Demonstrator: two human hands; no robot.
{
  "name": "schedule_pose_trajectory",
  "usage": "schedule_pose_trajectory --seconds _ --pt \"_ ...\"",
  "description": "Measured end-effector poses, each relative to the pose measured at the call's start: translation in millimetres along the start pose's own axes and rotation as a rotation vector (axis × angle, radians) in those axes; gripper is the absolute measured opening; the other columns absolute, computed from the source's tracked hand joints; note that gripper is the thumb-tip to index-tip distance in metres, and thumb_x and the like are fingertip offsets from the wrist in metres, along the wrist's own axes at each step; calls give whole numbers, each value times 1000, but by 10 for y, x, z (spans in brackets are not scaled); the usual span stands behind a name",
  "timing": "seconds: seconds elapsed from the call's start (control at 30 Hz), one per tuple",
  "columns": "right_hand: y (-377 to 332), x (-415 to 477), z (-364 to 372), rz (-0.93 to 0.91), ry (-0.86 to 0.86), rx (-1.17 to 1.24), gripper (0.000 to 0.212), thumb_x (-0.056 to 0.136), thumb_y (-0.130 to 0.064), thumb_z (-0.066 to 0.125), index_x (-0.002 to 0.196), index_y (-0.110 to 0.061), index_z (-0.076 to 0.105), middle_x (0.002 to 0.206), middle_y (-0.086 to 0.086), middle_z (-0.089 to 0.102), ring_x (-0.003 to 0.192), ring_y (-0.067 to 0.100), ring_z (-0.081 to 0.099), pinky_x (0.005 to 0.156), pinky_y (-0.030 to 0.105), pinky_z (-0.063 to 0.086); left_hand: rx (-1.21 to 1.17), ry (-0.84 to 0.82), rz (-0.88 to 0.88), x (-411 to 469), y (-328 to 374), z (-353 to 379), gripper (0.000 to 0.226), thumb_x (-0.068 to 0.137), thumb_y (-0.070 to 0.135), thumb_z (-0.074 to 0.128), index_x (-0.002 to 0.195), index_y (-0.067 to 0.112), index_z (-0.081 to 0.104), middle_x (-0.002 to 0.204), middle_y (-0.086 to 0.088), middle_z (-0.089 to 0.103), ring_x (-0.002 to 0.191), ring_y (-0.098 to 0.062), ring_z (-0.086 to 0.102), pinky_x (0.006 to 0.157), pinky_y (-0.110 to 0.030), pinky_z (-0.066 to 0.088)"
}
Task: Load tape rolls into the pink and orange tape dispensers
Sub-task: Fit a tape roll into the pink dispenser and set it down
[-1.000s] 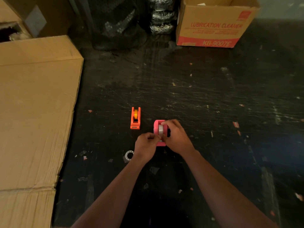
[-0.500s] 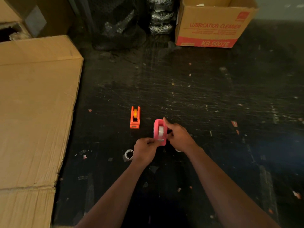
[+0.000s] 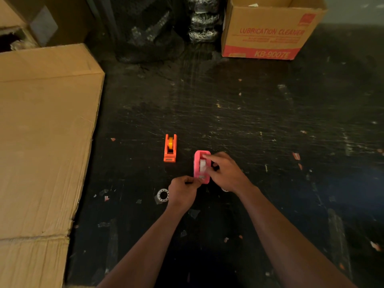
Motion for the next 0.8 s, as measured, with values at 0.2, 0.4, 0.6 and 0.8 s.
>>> schedule_pose_trajectory --seconds 0.2,0.4,0.6,0.8 --pt "-116 15 -26 -49 10 -80 47 104 -22 60 150 -23 53 153 2 40 139 19 49 114 34 43 12 29 4 6 1 7 15 86 33 82 80 19 81 68 6 73 67 -12 66 69 -32 54" --pt "-124 -25 37 -43 62 -96 49 106 -18 55 154 -20 45 157 3 37 138 22 53 112 34 46 70 35 51 -39 96 15 16 91 29 77 83 16 79 67 5 70 62 -9 64 58 -22 48" --pt "-129 40 72 -33 78 -142 52 105 -19 56 155 -20 43 156 7 38 135 26 55 111 41 50 101 73 64 -17 107 30 19 92 29 76 84 14 82 66 8 70 56 -1 60 47 -9 40" --pt "-80 76 40 25 116 -23 58 104 -20 57 159 -27 38 158 6 45 141 24 52 114 44 49 140 94 50 -28 119 -3 3 82 19 83 85 18 81 76 5 75 71 -10 70 61 -15 48"
Point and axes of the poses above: each hand's wrist, its own x-axis towards the middle knuckle, its own z-axis out of the palm, y = z × x, the point moved 5 cm from there along x, towards the middle knuckle
